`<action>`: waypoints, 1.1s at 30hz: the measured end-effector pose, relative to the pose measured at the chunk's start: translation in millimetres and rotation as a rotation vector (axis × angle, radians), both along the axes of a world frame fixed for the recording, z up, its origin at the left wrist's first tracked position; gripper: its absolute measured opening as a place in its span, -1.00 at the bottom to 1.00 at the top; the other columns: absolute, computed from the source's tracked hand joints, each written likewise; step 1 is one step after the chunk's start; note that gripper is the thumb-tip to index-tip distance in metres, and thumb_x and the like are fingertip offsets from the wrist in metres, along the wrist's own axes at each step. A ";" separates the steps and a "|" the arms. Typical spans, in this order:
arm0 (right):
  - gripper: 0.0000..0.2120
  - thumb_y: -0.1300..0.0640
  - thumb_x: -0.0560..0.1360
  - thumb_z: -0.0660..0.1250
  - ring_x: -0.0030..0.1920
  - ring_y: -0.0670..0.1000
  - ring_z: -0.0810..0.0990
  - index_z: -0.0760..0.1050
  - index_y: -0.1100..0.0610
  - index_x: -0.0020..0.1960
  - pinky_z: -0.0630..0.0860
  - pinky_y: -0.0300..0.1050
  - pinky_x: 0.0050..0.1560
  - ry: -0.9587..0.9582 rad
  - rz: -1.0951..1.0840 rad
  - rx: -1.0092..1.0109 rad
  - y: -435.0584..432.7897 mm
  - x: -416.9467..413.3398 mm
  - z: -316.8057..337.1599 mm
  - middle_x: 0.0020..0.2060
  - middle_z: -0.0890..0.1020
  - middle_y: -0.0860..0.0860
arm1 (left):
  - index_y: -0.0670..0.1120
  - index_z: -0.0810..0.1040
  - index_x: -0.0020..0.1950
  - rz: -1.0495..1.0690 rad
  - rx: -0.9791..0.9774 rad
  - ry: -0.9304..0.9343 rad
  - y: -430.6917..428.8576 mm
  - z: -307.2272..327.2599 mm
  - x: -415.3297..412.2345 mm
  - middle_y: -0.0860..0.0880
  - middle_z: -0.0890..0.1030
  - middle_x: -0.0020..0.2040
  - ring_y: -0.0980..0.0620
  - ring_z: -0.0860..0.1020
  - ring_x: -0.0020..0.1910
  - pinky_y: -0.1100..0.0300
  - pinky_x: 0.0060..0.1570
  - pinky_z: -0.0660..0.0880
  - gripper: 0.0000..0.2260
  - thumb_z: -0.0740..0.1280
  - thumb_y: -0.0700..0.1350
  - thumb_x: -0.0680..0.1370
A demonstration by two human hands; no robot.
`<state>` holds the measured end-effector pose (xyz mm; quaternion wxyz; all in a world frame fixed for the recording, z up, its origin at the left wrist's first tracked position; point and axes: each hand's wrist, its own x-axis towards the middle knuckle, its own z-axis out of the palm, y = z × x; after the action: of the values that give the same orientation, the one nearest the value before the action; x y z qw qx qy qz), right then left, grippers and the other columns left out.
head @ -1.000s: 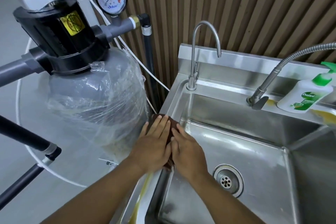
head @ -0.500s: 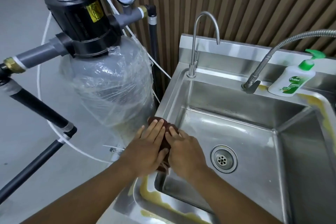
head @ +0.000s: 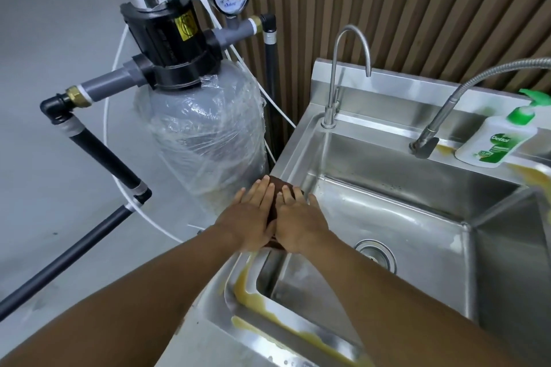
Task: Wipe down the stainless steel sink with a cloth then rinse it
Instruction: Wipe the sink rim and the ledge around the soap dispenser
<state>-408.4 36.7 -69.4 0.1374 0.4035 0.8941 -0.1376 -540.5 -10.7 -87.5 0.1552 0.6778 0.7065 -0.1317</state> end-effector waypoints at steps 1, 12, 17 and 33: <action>-0.33 -0.06 0.63 0.09 0.61 0.12 -0.02 -0.01 0.18 0.64 -0.03 0.10 0.56 -0.002 0.004 -0.006 -2.8 1.9 -1.4 0.63 0.05 0.09 | -0.10 -0.27 0.63 0.000 0.003 -0.001 -3.4 -0.1 1.6 -0.08 -0.32 0.63 0.01 -0.29 0.61 0.02 0.58 -0.24 -0.32 -0.05 0.20 0.68; -0.20 -0.15 0.60 0.18 0.62 0.13 -0.07 -0.09 0.21 0.64 -0.08 0.10 0.59 0.012 0.129 -0.046 -62.5 8.2 -10.8 0.63 -0.03 0.15 | -0.09 -0.26 0.64 -0.047 0.028 0.021 -85.7 -7.1 -0.2 -0.10 -0.28 0.63 -0.05 -0.30 0.61 0.05 0.51 -0.32 -0.19 -0.35 0.32 0.47; -0.31 -0.02 0.66 0.05 0.62 0.08 -0.14 -0.19 0.17 0.64 -0.07 0.09 0.59 -0.029 0.031 -0.021 -44.6 2.7 -13.5 0.64 -0.14 0.08 | -0.13 -0.29 0.63 -0.083 0.000 0.001 -43.5 -4.3 -9.0 -0.10 -0.31 0.63 -0.04 -0.32 0.60 -0.02 0.58 -0.25 -0.30 -0.05 0.22 0.67; -0.28 -0.12 0.57 0.24 0.60 0.07 0.08 0.09 0.13 0.62 0.14 0.09 0.52 0.042 -0.126 -0.077 -106.0 -10.8 0.3 0.62 0.11 0.05 | -0.14 -0.20 0.64 -0.327 0.019 -0.119 -83.7 -7.5 -50.0 -0.11 -0.26 0.64 -0.04 -0.27 0.62 -0.03 0.58 -0.20 -0.12 -0.33 0.34 0.44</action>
<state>-419.2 -69.3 -69.0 0.1253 0.4504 0.8636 -0.1886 -590.5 -94.3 -94.9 0.1667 0.7918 0.5775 -0.1082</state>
